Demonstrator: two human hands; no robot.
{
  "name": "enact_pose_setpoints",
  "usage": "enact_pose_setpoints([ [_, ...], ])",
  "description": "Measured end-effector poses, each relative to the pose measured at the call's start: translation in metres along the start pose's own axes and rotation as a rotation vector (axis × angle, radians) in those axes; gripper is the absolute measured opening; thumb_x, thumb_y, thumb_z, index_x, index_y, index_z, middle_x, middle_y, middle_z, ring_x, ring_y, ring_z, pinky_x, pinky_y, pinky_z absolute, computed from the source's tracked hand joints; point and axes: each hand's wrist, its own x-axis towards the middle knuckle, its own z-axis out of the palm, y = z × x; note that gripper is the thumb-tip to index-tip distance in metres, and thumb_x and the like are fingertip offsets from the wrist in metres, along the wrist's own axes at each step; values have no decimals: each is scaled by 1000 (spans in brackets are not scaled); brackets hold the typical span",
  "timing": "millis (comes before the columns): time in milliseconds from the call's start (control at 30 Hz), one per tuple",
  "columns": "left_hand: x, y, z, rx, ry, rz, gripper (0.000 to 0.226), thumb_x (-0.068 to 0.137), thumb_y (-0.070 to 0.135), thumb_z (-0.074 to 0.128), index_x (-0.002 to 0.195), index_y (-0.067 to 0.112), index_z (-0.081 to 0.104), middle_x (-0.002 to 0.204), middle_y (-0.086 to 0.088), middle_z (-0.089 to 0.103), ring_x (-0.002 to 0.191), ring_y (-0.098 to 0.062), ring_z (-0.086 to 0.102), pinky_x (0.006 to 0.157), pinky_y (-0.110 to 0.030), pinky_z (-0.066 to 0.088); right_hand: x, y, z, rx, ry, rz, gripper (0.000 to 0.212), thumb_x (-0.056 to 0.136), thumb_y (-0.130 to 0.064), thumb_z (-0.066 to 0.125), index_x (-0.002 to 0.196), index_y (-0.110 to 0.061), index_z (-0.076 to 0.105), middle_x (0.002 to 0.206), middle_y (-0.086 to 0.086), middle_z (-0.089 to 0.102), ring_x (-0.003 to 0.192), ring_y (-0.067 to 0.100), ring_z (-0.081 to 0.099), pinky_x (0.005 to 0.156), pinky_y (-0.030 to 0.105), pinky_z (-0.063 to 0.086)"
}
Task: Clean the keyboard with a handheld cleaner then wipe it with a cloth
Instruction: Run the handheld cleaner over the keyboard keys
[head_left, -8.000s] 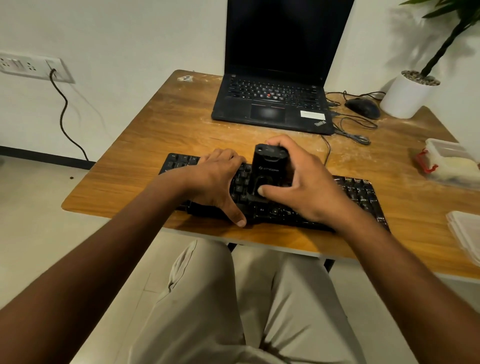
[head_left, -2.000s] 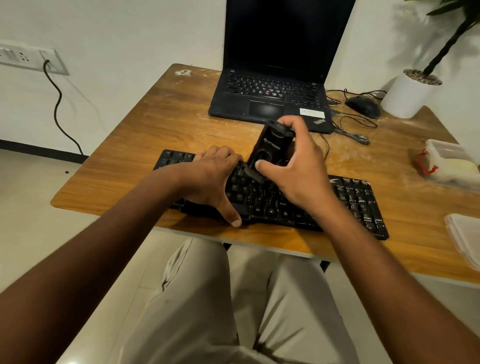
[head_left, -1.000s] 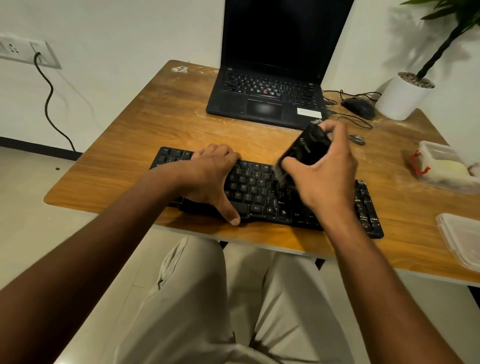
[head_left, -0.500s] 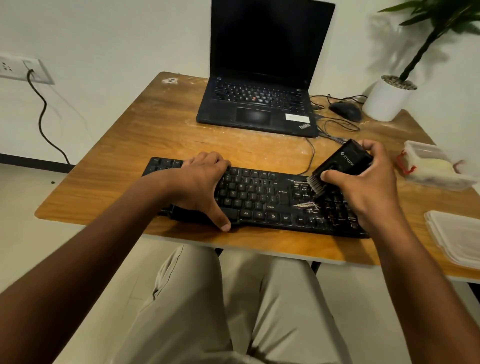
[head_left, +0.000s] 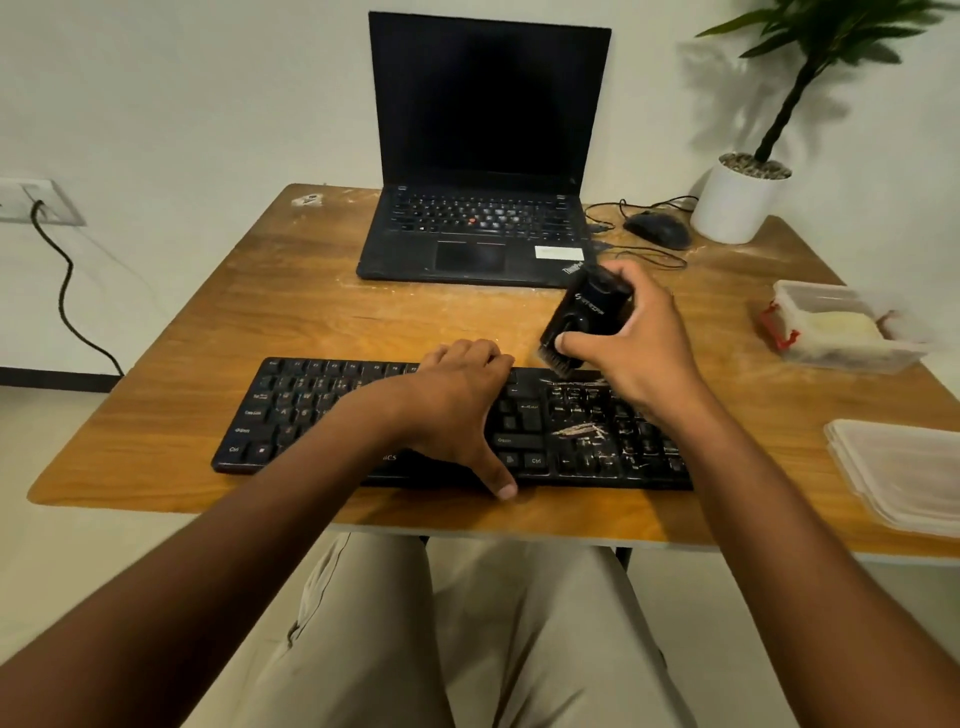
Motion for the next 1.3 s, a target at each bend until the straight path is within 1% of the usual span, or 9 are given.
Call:
enact_pose_setpoints([
  [200, 7, -1, 1, -10, 5, 11, 131, 50, 74, 87, 153, 23, 25, 148, 4, 28, 139, -20, 24, 120, -43, 25, 11, 3, -2, -111, -242, -138, 62, 72, -10, 87, 119, -30, 53, 105, -14, 63, 94, 0, 62, 71, 17, 54],
  [333, 7, -3, 2, -42, 11, 18, 128, 50, 70, 89, 152, 24, 27, 144, 5, 30, 133, -17, 26, 117, -42, 31, 13, 9, -12, -217, -336, -152, 67, 75, -9, 85, 125, -34, 50, 111, -11, 63, 99, 8, 65, 78, 30, 60],
  [500, 7, -3, 3, -35, 13, 28, 127, 49, 71, 88, 150, 23, 29, 142, 5, 32, 131, -16, 28, 115, -42, 34, 19, 4, -59, -457, -457, -125, 66, 77, -7, 84, 125, -36, 50, 107, -14, 62, 95, 6, 62, 70, 26, 54],
  [733, 6, -2, 2, -58, 16, 29, 127, 51, 68, 90, 152, 24, 26, 144, 5, 30, 133, -16, 26, 115, -41, 31, 13, -5, -18, -193, -381, -179, 64, 76, -8, 84, 122, -37, 50, 112, -18, 57, 100, 0, 58, 72, 20, 56],
  [800, 6, -3, 3, -58, 14, 23, 128, 50, 69, 90, 152, 25, 25, 145, 5, 30, 134, -17, 26, 116, -42, 30, 10, 1, -7, -142, -385, -186, 64, 76, -8, 85, 121, -38, 50, 112, -15, 61, 102, 3, 61, 79, 28, 59],
  [867, 7, -4, 4, -60, 19, 25, 126, 50, 70, 89, 150, 25, 27, 143, 5, 31, 133, -16, 27, 115, -42, 31, 11, 6, -14, -212, -412, -185, 65, 77, -9, 84, 123, -38, 50, 114, -12, 63, 104, 9, 63, 83, 37, 62],
  [1033, 8, -6, 6, -54, 30, 38, 125, 49, 71, 88, 149, 24, 29, 140, 6, 33, 130, -15, 29, 114, -41, 33, 26, 0, -54, -491, -509, -169, 67, 77, -7, 83, 125, -38, 48, 114, -6, 63, 100, 16, 64, 77, 37, 60],
  [1167, 9, -6, 6, -66, 40, 33, 120, 48, 70, 90, 144, 26, 32, 137, 8, 33, 126, -13, 29, 110, -39, 35, 23, -5, -35, -279, -385, -191, 64, 77, -8, 84, 125, -33, 50, 115, -12, 61, 103, 9, 62, 83, 33, 59],
  [1300, 9, -5, 5, -75, 37, 37, 119, 49, 68, 90, 144, 27, 32, 137, 8, 32, 126, -13, 28, 109, -37, 33, 8, 2, -8, -149, -389, -189, 64, 77, -9, 84, 125, -36, 50, 113, -14, 61, 104, 5, 62, 84, 34, 61],
])
